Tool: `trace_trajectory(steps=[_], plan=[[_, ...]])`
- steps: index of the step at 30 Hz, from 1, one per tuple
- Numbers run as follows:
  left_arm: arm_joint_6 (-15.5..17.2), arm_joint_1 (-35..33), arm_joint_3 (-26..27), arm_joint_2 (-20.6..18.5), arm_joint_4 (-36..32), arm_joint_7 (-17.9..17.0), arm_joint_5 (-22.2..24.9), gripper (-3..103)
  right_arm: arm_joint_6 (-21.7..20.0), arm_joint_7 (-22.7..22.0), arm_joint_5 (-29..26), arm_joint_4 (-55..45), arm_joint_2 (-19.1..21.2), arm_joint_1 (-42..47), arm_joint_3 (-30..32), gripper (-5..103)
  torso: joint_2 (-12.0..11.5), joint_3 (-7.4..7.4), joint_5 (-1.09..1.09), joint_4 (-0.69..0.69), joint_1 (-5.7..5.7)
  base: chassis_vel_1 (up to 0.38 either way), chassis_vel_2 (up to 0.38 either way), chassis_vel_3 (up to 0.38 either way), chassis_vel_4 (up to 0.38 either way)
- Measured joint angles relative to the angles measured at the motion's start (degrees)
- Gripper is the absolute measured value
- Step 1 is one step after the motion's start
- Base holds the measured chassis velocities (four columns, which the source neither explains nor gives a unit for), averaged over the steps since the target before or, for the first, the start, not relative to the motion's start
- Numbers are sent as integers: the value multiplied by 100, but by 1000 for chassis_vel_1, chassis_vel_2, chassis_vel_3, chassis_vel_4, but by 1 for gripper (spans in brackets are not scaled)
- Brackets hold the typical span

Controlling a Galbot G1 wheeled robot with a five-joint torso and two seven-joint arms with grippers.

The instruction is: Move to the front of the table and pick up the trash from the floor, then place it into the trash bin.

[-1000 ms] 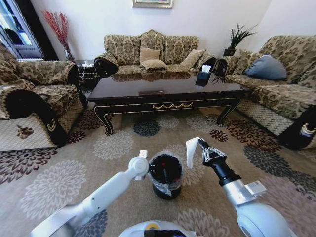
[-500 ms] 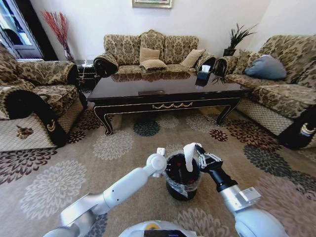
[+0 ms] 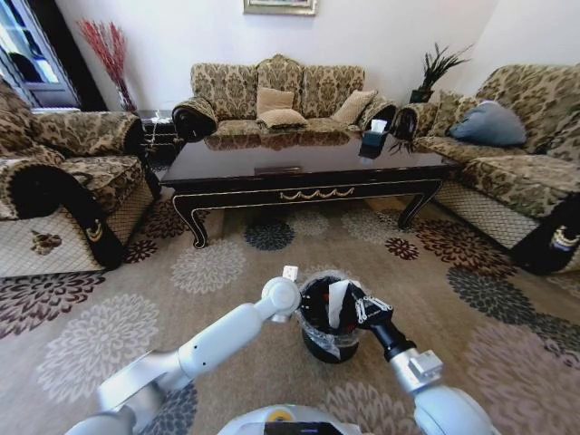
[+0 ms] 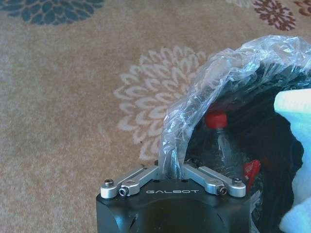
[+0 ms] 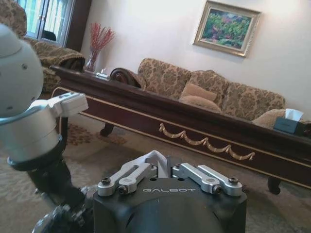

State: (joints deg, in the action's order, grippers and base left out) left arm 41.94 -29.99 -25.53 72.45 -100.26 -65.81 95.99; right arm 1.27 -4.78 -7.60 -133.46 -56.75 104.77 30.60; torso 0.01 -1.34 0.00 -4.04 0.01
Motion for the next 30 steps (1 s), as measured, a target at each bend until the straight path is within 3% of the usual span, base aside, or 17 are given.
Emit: trace_trajectory(steps=[6,8,10,12,14,17,20,23,30], plan=[[3,-59,46,57,11,5,-5,0,91,149,287,197,-24,87,-140,37,0,0,-1,-2,0,0,0,0,0],[4,-61,61,55,7,5,-6,0,123,170,358,252,-19,92,-151,37,0,0,0,-2,0,0,0,0,0],[6,-67,100,22,-7,13,-2,0,182,195,478,339,-3,89,-156,48,0,0,0,-2,0,0,0,0,0],[10,-87,169,-36,-13,25,2,0,243,209,562,416,3,83,-153,59,0,0,0,-1,0,0,0,0,0],[12,-102,213,-71,-15,29,4,0,261,212,579,440,4,83,-148,59,0,0,0,0,0,0,0,0,0],[14,-147,342,-194,-21,47,12,0,313,219,644,505,3,82,-121,76,0,0,-1,-1,0,0,0,0,0],[16,-178,438,-316,-56,63,26,0,360,224,697,549,3,87,-105,81,0,0,0,0,0,0,0,0,0],[18,-232,611,-448,-125,91,61,0,388,230,753,592,-4,102,-108,96,0,0,-1,0,0,0,0,0,0],[20,-333,932,-667,-305,109,142,0,454,242,903,733,-9,129,-123,100,0,0,-1,-1,0,0,0,0,0]])
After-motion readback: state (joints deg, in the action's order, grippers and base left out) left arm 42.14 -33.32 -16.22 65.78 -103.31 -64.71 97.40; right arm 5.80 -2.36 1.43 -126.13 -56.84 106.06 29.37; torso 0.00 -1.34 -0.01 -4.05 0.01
